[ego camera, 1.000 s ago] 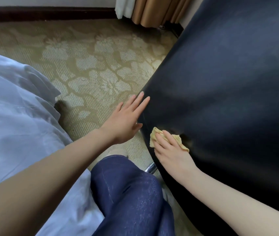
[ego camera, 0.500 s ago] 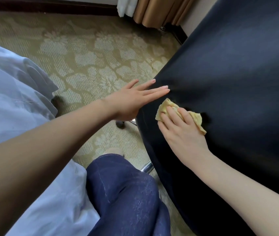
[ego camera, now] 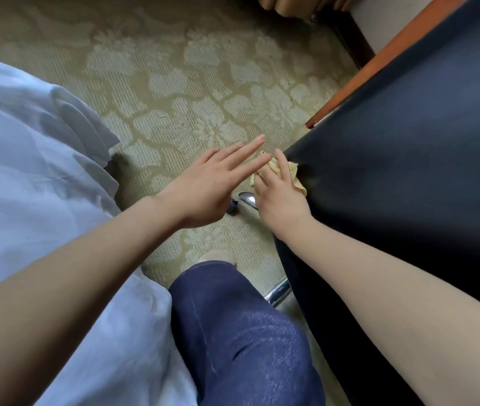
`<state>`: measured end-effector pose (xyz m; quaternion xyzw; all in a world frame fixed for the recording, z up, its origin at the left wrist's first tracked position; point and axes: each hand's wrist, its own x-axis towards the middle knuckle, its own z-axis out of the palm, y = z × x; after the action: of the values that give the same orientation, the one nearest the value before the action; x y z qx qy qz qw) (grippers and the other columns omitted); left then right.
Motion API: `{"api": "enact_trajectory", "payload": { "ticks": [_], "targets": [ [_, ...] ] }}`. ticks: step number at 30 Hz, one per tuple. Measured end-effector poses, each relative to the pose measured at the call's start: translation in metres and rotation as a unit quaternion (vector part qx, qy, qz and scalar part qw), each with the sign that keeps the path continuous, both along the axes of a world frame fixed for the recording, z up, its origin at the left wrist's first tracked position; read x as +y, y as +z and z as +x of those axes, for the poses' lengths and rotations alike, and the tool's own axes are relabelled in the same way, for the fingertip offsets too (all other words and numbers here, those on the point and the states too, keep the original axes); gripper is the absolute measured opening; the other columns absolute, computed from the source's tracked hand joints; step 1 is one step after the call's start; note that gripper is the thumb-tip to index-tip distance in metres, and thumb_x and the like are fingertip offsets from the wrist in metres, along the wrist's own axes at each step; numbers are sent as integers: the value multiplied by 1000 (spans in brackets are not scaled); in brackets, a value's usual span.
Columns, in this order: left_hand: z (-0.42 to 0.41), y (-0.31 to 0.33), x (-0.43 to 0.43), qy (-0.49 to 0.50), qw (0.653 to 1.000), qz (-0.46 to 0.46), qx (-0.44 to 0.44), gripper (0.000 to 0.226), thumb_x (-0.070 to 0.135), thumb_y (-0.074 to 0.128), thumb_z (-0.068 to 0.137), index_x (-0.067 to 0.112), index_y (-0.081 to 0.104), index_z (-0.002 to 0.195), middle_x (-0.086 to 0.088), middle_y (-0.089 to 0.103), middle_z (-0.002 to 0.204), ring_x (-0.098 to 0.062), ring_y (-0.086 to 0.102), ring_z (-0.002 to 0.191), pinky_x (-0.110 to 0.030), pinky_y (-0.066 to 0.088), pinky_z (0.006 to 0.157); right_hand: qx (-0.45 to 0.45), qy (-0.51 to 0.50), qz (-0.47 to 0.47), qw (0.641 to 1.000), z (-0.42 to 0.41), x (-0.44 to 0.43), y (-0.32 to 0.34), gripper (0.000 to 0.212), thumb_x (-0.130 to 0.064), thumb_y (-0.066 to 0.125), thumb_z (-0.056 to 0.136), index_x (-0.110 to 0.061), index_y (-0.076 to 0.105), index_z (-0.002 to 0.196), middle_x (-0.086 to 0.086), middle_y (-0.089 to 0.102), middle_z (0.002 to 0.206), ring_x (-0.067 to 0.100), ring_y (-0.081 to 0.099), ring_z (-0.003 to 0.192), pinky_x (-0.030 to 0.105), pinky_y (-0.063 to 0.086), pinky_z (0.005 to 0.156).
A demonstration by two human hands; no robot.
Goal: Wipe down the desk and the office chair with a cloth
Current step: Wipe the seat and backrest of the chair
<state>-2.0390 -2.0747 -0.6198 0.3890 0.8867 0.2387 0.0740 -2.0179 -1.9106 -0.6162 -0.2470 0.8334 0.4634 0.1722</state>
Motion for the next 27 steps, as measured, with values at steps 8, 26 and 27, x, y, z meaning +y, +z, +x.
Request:
{"api": "enact_trajectory", "payload": {
  "ticks": [8,26,27],
  "targets": [
    [5,3,18,-25,999,0,-29,105,-8,47,80,43,-25,137,15,-30,148,-12,-12,146,-31,0,116,-105,24,20,994,51,19,-37,43,-24,29,99,-13,49,136,11,38,144,42,0,141,70,-25,89],
    [76,74,66,-106,989,37,92,114,-13,51,68,33,-15,149,5,-20,158,-19,-10,147,-44,11,119,-275,-43,45,959,258,104,38,39,-15,38,99,-7,47,136,13,19,154,36,-12,143,57,-33,86],
    [77,74,66,-105,988,27,106,114,-13,50,68,33,-16,149,5,-19,158,-20,-10,147,-43,10,118,-270,-52,38,961,261,107,45,40,-15,34,100,-5,44,137,14,20,154,35,-12,143,55,-34,87]
  ]
}}
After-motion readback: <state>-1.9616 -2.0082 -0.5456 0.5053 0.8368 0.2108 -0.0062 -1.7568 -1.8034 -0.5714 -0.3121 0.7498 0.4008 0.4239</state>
